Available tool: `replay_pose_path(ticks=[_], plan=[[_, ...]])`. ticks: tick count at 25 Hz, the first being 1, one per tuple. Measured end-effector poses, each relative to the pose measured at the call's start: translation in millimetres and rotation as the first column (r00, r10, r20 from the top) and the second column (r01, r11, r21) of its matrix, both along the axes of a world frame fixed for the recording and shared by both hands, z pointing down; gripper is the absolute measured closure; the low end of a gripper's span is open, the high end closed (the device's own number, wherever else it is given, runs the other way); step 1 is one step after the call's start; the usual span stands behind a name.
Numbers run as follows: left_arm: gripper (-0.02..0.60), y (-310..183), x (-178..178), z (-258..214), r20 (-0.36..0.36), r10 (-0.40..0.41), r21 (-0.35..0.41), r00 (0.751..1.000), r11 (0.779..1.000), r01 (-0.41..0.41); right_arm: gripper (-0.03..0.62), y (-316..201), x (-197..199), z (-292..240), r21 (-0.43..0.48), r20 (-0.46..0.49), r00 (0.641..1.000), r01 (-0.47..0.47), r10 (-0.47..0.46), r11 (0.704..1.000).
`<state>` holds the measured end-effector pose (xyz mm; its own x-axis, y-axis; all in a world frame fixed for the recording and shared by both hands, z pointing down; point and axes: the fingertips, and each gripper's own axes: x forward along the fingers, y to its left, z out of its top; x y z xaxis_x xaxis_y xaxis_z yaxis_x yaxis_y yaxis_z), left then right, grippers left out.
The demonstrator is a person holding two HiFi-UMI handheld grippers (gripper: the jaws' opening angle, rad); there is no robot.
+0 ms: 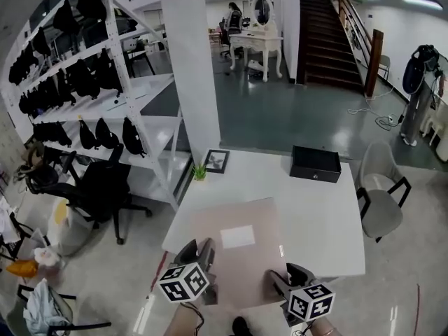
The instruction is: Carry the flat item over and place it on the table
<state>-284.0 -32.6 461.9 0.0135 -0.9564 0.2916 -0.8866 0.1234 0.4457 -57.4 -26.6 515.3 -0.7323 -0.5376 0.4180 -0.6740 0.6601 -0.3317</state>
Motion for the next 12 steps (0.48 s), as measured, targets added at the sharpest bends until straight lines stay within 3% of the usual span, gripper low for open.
replay_pose_path(ticks=[12], plan=[[0.373,-73,0,10,-0.006,0.12,-0.012,0.993,0.993,-0.12,0.37,-44,-2,6,-0.015,-0.014,0.99,-0.138,0.138,0.99]])
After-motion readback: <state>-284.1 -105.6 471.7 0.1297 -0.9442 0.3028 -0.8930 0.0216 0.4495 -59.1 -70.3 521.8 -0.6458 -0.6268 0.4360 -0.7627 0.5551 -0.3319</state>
